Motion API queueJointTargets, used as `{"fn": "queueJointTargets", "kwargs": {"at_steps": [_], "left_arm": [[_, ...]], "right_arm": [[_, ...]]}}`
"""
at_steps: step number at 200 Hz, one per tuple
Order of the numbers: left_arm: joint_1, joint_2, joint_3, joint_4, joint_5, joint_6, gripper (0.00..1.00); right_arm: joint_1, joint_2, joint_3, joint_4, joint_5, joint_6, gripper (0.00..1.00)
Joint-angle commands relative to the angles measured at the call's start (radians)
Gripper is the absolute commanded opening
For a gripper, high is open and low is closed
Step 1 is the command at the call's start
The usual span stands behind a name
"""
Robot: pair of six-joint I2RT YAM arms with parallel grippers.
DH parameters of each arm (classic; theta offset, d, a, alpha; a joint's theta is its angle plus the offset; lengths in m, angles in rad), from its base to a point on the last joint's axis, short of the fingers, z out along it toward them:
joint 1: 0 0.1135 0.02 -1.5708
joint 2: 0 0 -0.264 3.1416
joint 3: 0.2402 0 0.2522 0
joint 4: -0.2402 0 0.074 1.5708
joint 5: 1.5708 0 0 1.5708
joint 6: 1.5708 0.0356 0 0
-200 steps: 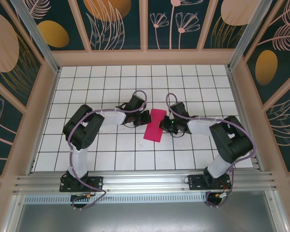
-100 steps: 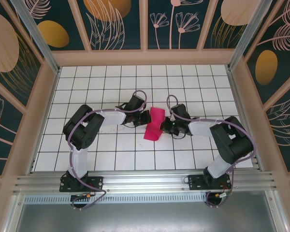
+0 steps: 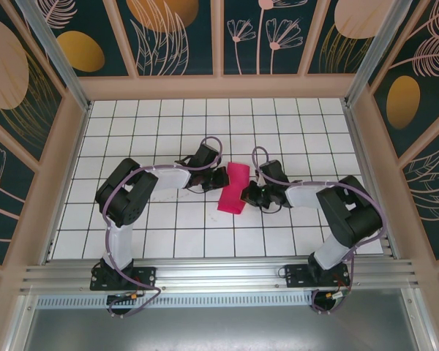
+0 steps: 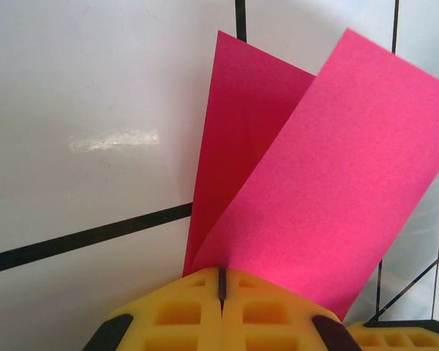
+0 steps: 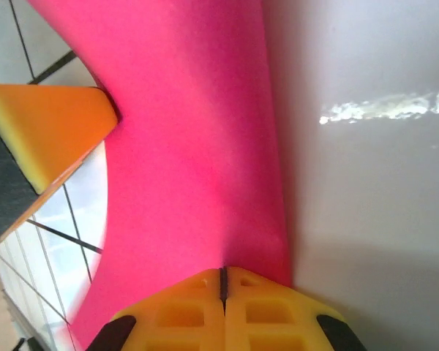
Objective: Fold a paper plane with a square sheet of paper (pick it up from the middle)
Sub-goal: Fold the square sheet of paper in half at the center of the table.
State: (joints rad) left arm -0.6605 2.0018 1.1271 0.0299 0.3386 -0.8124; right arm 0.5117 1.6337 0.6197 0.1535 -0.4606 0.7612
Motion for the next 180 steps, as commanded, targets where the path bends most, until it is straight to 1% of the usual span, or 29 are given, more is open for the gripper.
{"fn": "queueJointTargets", "kwargs": {"at_steps": [1, 16, 35, 63, 90, 125, 134, 156, 167, 180], "left_arm": [[-0.003, 0.04, -0.007, -0.082, -0.041, 0.025, 0.0], [-0.004, 0.037, -0.009, -0.085, -0.042, 0.028, 0.0], [-0.004, 0.037, -0.01, -0.084, -0.043, 0.028, 0.0], [-0.004, 0.035, -0.009, -0.085, -0.049, 0.029, 0.0], [-0.004, 0.029, -0.013, -0.082, -0.05, 0.028, 0.0], [-0.004, 0.029, -0.014, -0.081, -0.047, 0.027, 0.0], [-0.003, 0.031, -0.013, -0.082, -0.047, 0.03, 0.0], [-0.004, 0.03, -0.013, -0.082, -0.046, 0.03, 0.0], [-0.004, 0.029, -0.015, -0.079, -0.044, 0.03, 0.0], [-0.004, 0.029, -0.016, -0.079, -0.044, 0.031, 0.0]], "right_arm": [[0.008, 0.052, -0.036, -0.023, 0.023, -0.004, 0.02], [0.01, 0.046, -0.028, -0.06, 0.047, -0.009, 0.02], [0.011, -0.005, -0.009, -0.098, 0.068, -0.019, 0.02], [0.021, -0.062, 0.037, -0.127, 0.027, -0.022, 0.03], [0.03, -0.068, 0.022, -0.057, -0.038, 0.013, 0.03], [0.03, -0.036, -0.057, 0.033, -0.053, 0.057, 0.03], [0.03, -0.026, -0.068, 0.022, -0.032, 0.061, 0.03], [0.03, -0.024, -0.063, -0.068, 0.067, 0.035, 0.03], [0.03, -0.037, -0.059, -0.075, 0.069, 0.029, 0.03], [0.03, -0.062, -0.044, -0.082, 0.044, 0.029, 0.03]]}}
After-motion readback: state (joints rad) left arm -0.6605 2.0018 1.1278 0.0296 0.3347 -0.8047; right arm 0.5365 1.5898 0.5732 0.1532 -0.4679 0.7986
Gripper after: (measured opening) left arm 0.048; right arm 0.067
